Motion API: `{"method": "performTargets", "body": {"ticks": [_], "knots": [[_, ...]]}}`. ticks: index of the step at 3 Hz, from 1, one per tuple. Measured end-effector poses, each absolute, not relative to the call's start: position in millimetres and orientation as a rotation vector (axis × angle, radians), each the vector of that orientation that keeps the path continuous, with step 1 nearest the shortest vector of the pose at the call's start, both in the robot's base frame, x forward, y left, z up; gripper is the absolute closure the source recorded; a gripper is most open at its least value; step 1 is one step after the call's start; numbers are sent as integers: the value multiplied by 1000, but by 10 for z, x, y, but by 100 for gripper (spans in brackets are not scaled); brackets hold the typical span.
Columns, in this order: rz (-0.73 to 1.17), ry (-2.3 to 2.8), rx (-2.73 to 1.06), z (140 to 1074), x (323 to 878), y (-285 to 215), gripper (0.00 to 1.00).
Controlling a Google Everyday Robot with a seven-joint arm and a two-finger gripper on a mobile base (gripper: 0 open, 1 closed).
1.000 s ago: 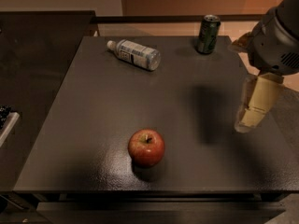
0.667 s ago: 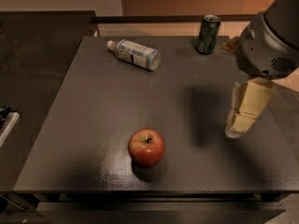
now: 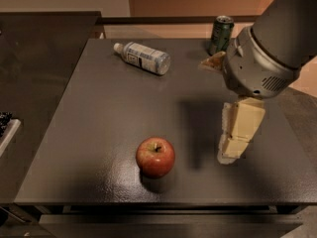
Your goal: Pick apple
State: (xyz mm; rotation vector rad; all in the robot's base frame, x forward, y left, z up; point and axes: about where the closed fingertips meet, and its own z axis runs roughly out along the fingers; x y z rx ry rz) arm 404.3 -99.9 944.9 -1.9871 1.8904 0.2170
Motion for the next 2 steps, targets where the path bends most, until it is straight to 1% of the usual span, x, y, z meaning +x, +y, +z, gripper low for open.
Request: {"method": "performTargets", "body": {"ticks": [2], "knots": [[303, 1811, -2072, 9118, 3900, -658, 0]]}}
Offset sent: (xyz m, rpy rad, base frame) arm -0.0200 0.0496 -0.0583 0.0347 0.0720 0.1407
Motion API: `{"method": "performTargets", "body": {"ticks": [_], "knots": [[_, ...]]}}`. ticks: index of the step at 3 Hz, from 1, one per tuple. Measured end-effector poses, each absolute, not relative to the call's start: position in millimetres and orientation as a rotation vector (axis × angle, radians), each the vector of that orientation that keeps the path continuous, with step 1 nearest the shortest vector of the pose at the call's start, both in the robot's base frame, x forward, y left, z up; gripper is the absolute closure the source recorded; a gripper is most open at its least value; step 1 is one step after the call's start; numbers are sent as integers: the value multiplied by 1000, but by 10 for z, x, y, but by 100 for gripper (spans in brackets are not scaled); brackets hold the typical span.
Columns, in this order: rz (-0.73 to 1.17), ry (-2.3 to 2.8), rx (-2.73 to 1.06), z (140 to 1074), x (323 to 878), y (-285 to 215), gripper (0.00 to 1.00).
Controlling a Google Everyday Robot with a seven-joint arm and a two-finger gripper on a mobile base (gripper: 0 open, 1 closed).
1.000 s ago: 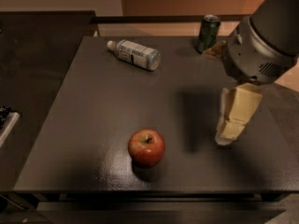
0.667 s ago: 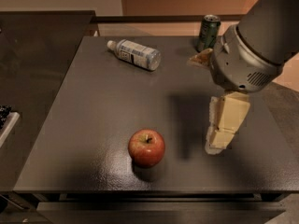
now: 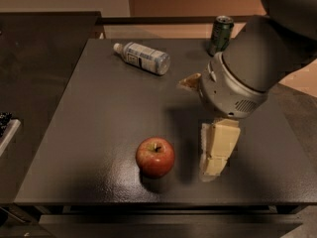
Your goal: Pick apple
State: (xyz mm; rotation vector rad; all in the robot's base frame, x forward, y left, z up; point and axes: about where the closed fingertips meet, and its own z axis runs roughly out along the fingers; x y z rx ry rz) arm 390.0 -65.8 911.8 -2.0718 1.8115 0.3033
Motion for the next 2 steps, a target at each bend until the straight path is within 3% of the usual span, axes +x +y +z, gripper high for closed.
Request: {"method": "performTargets", "body": {"ticks": [2], "knots": [[347, 1767, -2125, 8788, 3866, -433, 0]]}}
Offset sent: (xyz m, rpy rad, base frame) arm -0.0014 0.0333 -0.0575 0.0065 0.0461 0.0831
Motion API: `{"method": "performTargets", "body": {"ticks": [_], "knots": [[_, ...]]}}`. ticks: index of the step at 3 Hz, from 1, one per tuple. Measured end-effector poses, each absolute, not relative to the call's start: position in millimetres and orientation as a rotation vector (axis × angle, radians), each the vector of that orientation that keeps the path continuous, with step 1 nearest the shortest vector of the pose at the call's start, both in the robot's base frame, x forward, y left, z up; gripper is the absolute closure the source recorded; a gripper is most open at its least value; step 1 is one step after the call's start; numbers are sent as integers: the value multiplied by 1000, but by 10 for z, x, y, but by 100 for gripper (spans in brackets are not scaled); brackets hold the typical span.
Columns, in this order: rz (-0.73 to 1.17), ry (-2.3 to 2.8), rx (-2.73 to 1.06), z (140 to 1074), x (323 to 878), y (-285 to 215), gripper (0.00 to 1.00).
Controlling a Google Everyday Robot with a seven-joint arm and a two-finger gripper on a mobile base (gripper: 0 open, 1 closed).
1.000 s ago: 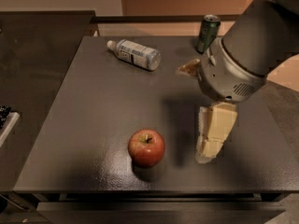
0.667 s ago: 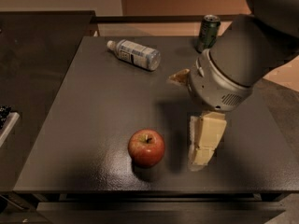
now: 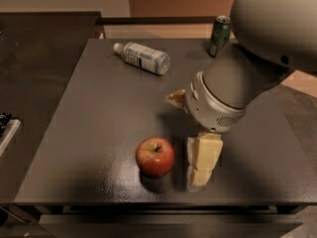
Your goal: Pick apple
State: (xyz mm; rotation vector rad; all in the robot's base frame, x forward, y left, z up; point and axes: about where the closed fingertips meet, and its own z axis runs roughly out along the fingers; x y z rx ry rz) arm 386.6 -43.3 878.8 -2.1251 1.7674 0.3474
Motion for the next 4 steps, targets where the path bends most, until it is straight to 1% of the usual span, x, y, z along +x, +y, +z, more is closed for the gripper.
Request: {"method": "performTargets", "body": {"ticks": [4], "knots": [[385, 1679, -2226, 8509, 3820, -127, 0]]}}
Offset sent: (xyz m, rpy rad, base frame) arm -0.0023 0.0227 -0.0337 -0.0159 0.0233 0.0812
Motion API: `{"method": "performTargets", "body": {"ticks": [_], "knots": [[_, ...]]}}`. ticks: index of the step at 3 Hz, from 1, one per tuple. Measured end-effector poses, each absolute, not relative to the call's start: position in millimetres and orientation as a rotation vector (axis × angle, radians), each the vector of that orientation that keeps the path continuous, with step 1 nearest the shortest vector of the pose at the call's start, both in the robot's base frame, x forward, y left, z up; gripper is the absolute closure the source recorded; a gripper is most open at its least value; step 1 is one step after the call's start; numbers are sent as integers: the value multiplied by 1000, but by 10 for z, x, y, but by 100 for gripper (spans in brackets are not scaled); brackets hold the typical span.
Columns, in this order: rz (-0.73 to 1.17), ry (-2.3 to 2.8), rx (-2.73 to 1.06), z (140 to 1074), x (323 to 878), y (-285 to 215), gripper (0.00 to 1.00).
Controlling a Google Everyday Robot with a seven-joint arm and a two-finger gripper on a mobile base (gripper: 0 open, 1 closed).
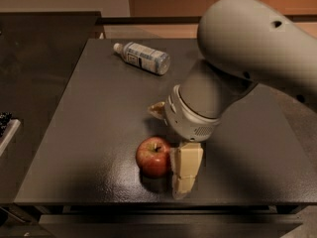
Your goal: Pick apple
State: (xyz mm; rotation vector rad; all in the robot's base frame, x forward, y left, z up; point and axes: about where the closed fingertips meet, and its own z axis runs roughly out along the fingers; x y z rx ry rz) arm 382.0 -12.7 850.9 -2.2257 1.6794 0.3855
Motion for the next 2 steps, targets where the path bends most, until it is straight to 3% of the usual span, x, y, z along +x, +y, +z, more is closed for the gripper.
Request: {"method": "performTargets", "body": {"ticks": [1, 2], "knots": [[400, 1664, -2240, 8447, 3821, -99, 16], [415, 1649, -2243, 8423, 3818, -86, 39]]}}
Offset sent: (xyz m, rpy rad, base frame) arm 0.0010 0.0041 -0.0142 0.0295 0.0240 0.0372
